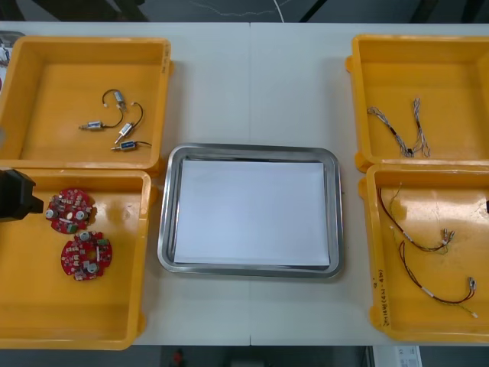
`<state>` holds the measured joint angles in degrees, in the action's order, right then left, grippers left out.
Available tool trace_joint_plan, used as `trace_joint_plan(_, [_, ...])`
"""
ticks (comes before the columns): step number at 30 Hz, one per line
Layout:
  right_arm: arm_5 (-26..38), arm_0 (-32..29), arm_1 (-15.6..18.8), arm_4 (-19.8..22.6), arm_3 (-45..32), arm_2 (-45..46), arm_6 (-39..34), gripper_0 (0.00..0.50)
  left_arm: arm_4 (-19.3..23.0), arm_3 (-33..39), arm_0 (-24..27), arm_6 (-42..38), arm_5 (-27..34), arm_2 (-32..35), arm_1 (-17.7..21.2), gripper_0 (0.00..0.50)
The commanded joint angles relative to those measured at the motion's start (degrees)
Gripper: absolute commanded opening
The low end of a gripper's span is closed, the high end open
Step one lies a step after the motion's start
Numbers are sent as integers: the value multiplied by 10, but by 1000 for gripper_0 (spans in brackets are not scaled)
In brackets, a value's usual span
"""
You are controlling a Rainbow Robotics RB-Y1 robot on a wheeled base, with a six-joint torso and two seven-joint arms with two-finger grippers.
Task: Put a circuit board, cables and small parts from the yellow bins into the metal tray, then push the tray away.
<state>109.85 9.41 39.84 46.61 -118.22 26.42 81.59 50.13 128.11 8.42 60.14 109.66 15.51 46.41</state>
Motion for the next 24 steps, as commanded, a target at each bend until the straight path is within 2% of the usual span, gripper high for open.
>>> trace_joint_plan(1, [2, -7, 26, -1, -4, 3, -19, 500, 4, 17, -8, 26, 3, 17, 24, 500])
trace_joint_plan(24, [2, -7, 26, -1, -4, 3, -19, 500, 4, 17, -8, 26, 3, 17, 24, 500])
